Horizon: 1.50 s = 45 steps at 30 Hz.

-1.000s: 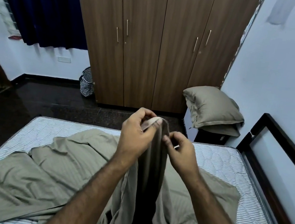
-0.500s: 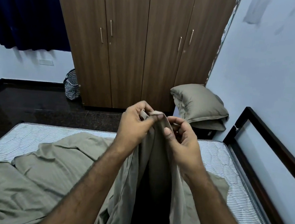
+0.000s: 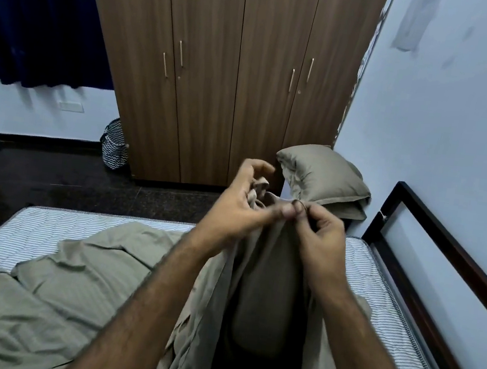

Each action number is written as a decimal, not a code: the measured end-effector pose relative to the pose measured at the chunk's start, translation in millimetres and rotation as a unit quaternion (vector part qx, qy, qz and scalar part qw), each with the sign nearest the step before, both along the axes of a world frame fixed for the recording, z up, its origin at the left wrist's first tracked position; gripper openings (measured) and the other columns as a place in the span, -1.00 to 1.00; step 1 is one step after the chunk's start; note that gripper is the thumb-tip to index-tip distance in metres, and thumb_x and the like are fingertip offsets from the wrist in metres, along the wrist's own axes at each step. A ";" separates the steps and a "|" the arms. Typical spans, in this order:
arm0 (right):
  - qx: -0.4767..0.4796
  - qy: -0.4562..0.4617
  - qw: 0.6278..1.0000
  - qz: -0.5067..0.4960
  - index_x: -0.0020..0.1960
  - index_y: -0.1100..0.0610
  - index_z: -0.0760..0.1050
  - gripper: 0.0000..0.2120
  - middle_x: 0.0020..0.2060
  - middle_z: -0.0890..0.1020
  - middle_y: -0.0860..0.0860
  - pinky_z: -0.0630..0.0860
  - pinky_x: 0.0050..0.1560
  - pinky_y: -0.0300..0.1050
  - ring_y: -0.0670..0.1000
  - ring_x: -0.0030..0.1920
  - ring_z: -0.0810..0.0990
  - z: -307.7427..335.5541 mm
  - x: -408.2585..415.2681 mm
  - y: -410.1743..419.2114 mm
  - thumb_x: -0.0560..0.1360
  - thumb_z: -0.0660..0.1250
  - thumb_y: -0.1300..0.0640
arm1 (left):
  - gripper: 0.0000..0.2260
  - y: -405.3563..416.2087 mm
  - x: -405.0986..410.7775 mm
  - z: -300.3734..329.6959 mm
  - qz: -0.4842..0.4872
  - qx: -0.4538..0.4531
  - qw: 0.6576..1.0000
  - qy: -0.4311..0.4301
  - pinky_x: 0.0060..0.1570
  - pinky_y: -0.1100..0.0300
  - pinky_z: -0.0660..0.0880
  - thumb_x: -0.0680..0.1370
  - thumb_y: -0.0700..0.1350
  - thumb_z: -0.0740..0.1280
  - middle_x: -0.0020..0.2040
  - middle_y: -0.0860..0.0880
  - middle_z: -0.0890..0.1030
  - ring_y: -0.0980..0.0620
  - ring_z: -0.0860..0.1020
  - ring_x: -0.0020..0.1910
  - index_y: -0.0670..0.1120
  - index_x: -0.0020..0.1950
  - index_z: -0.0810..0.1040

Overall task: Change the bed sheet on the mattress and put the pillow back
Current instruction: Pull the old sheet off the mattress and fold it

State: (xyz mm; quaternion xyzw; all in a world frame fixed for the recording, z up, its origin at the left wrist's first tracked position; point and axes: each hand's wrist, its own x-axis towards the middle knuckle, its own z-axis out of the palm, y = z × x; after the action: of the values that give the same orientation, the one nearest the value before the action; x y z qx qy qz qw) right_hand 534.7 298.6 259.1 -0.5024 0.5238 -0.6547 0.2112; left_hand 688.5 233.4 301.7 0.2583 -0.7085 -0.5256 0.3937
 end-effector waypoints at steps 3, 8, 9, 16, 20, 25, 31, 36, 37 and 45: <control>0.000 0.061 0.998 0.030 -0.01 0.12 0.71 -0.83 -0.16 0.75 0.02 0.61 -0.05 0.02 0.06 -0.08 0.72 26.0 3.2 -2.4 0.62 0.37 0.07 | -0.47 1.4 -0.4 -3.0 -0.026 -0.089 0.990 -0.109 0.07 0.19 0.56 0.31 -0.07 0.68 0.08 0.00 0.57 0.14 0.59 0.06 0.11 0.21 0.59; -0.019 0.119 0.992 -0.024 -0.02 0.06 0.66 -0.86 -0.16 0.72 -0.06 0.58 -0.02 -0.07 -0.04 -0.07 0.68 19.8 1.8 -3.6 0.61 0.38 0.02 | -0.79 -7.9 4.6 -0.4 0.173 -0.175 0.967 -0.072 -0.25 0.27 0.39 0.45 -0.02 0.58 -0.21 0.03 0.42 0.17 0.45 -0.25 -0.07 -0.26 0.62; -0.019 0.120 0.992 -0.037 -0.01 0.04 0.65 -0.89 -0.15 0.71 -0.08 0.58 -0.03 -0.08 -0.06 -0.07 0.67 13.3 1.2 -3.0 0.61 0.38 0.04 | -0.78 -8.6 6.5 2.2 0.189 -0.175 0.964 -0.058 -0.23 0.32 0.38 0.48 -0.02 0.55 -0.20 0.03 0.43 0.18 0.45 -0.24 -0.08 -0.26 0.62; 0.070 0.083 0.993 -0.038 -0.11 -0.09 0.57 -0.87 -0.20 0.66 -0.12 0.59 -0.04 0.11 -0.09 -0.12 0.64 -46.8 11.7 -11.0 0.60 0.38 0.09 | -0.62 -11.7 -4.1 23.3 0.242 -0.012 0.967 0.081 -0.06 0.18 0.47 0.68 -0.02 0.30 -0.14 -0.10 0.54 0.11 0.52 -0.19 -0.26 -0.23 0.52; 0.019 0.050 0.998 -0.037 -0.12 -0.03 0.55 -0.83 -0.25 0.63 -0.07 0.52 -0.13 0.00 -0.08 -0.18 0.58 -23.1 10.3 -13.9 0.65 0.31 0.10 | -0.56 -8.8 -2.9 31.7 0.094 0.083 0.980 0.153 -0.21 0.10 0.47 0.71 0.02 0.23 -0.30 -0.21 0.50 -0.02 0.46 -0.33 -0.28 -0.22 0.47; -0.074 0.062 0.995 0.002 -0.07 0.00 0.59 -0.87 -0.22 0.67 -0.03 0.57 -0.07 0.10 0.03 -0.14 0.63 43.2 0.1 -21.1 0.63 0.32 0.05 | -0.63 -11.5 6.0 31.5 0.042 -0.021 0.998 -0.045 -0.25 0.16 0.48 0.37 0.14 0.60 -0.27 0.05 0.58 0.13 0.53 -0.25 -0.05 -0.08 0.55; -0.036 0.099 0.992 0.075 -0.08 0.06 0.60 -0.79 -0.20 0.69 0.00 0.57 -0.01 0.14 -0.04 -0.11 0.62 68.4 -11.4 -38.7 0.59 0.35 -0.07 | -0.80 -18.7 0.7 52.1 0.156 -0.111 0.976 -0.100 -0.29 0.00 0.53 0.43 -0.03 0.59 -0.33 -0.07 0.67 0.17 0.50 -0.35 -0.12 -0.25 0.68; 0.003 0.169 0.985 0.033 -0.03 0.00 0.59 -0.95 -0.19 0.67 -0.13 0.54 -0.15 -0.17 -0.15 -0.18 0.62 39.6 -14.8 -38.1 0.56 0.43 0.13 | -0.68 -20.6 -12.8 61.8 0.285 -0.140 0.948 0.019 -0.36 0.06 0.50 0.54 -0.05 0.48 -0.40 -0.09 0.59 0.06 0.52 -0.42 -0.18 -0.33 0.54; 0.025 0.190 0.981 0.020 0.00 0.00 0.59 -0.89 -0.18 0.67 -0.15 0.52 -0.16 -0.22 -0.17 -0.18 0.62 30.2 -13.9 -40.3 0.56 0.41 0.20 | -0.63 -20.2 -17.5 62.9 0.288 -0.137 0.947 0.031 -0.36 0.06 0.49 0.55 -0.03 0.46 -0.41 -0.12 0.56 -0.01 0.50 -0.43 -0.21 -0.34 0.48; 0.104 0.061 0.991 -0.057 -0.15 0.11 0.59 -0.75 -0.29 0.66 -0.13 0.54 -0.13 0.00 -0.14 -0.22 0.58 -9.2 -43.7 -49.7 0.60 0.28 -0.01 | -0.77 -13.7 -39.6 81.6 0.004 0.232 0.939 0.256 -0.23 0.13 0.52 0.65 -0.10 0.23 -0.32 -0.10 0.55 -0.03 0.53 -0.33 -0.13 -0.17 0.52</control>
State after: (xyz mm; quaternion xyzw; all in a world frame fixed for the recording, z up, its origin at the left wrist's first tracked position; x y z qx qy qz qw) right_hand 491.1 248.8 249.9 -0.4857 0.6290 -0.5758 0.1922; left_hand 648.9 219.7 383.4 0.2018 -0.4414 -0.7220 0.4931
